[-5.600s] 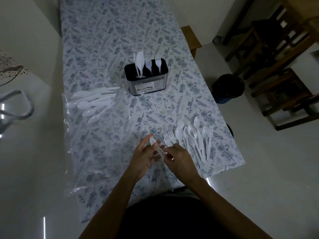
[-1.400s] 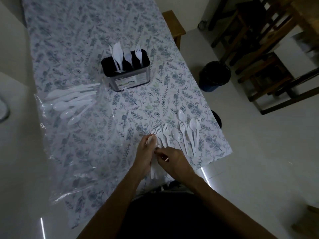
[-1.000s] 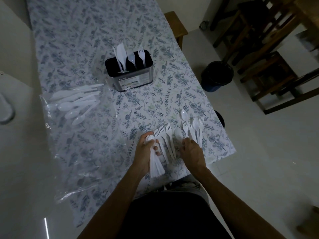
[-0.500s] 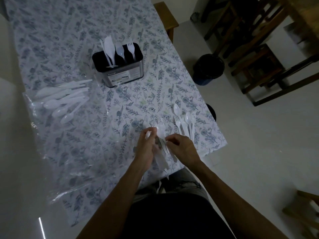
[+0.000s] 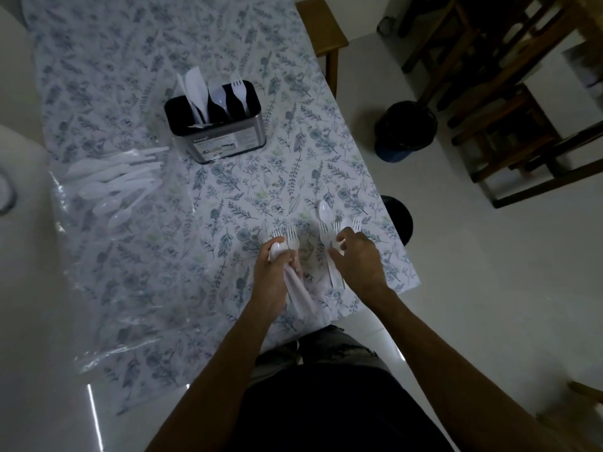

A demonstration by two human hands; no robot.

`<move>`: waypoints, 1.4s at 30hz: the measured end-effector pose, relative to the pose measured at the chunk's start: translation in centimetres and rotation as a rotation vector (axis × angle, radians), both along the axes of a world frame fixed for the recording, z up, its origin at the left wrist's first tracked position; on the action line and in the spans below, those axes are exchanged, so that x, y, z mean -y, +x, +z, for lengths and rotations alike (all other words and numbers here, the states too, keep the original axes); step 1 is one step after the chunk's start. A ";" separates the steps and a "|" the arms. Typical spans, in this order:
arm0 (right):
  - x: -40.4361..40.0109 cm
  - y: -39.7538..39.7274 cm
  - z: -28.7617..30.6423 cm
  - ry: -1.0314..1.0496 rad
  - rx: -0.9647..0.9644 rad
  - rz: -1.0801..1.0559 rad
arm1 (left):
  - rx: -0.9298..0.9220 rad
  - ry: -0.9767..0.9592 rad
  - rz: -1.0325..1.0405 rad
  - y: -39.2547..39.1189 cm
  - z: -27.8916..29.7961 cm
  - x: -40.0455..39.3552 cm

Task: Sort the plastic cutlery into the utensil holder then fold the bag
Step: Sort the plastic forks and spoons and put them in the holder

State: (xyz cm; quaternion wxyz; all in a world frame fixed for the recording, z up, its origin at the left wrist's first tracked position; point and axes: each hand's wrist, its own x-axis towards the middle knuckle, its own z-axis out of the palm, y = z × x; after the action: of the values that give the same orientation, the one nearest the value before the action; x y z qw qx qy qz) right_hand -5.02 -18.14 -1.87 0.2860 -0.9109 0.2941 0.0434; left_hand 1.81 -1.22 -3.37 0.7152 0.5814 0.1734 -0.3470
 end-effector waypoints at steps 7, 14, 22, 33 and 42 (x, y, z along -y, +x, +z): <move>1.5 1.0 -2.2 0.022 -0.080 0.091 | -0.031 0.065 0.083 -0.8 0.1 1.1; 1.3 -1.5 0.1 0.096 0.120 0.229 | -0.026 0.107 0.133 -1.0 0.7 4.3; 2.0 -2.9 1.6 0.173 0.191 0.398 | 0.047 0.036 0.191 -0.4 0.0 5.0; 6.8 1.7 -1.8 0.193 -0.095 -0.123 | -0.041 0.056 0.183 -0.7 0.2 2.8; 3.9 2.2 4.4 0.609 -0.060 0.005 | 0.106 0.047 -0.015 0.1 1.8 3.7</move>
State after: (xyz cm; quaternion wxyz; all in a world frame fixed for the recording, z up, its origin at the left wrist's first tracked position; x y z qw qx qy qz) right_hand -2.77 -22.04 2.57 0.5368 -0.7824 0.2737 0.1572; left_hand 1.92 -4.90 -1.55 0.7068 0.6170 0.1388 -0.3169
